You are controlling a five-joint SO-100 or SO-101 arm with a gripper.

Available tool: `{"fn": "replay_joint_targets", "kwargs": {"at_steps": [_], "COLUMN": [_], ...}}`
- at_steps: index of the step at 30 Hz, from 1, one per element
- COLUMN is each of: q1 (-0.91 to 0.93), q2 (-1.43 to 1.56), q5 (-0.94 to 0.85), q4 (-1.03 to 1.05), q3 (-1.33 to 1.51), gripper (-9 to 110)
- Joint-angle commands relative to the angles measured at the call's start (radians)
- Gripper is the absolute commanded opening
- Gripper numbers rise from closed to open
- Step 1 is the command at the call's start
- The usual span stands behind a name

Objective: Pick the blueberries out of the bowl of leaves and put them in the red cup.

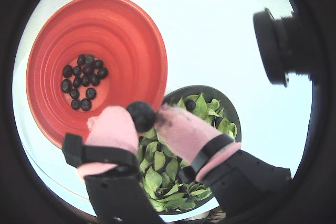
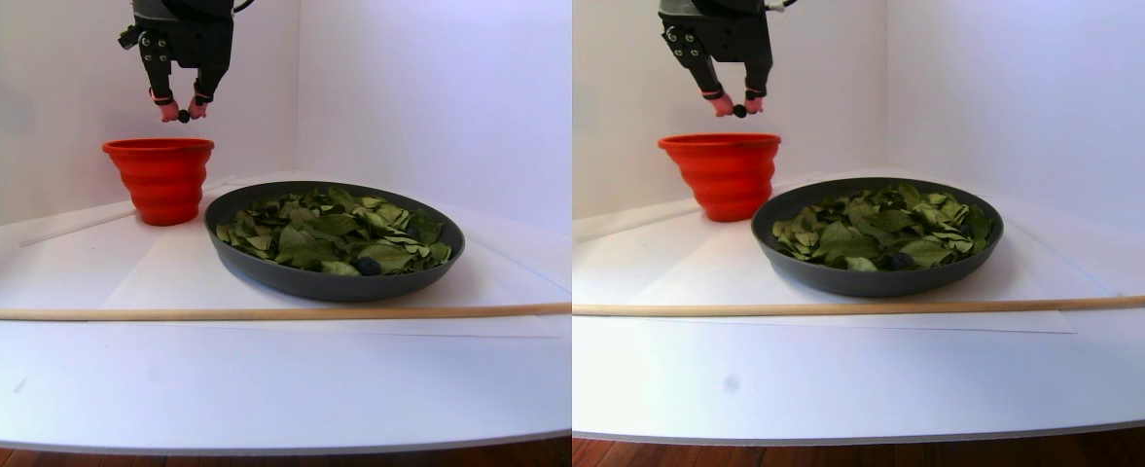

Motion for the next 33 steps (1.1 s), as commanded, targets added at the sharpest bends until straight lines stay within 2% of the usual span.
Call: {"fn": "replay_joint_targets", "kwargs": {"at_steps": [1,18,24,33], "q1": [-0.020,-0.058,-0.054,-0.005], "q2": [0.014,-0.086,-0.091,-0.058], "q5": [0.003,0.031,0.040,0.035], "q4": [-0.028,-0.097,-0.114,-0.100], "q3": [-0.075,-0.130,-0.129,-0.123], "gripper": [10,11,20,18]}}
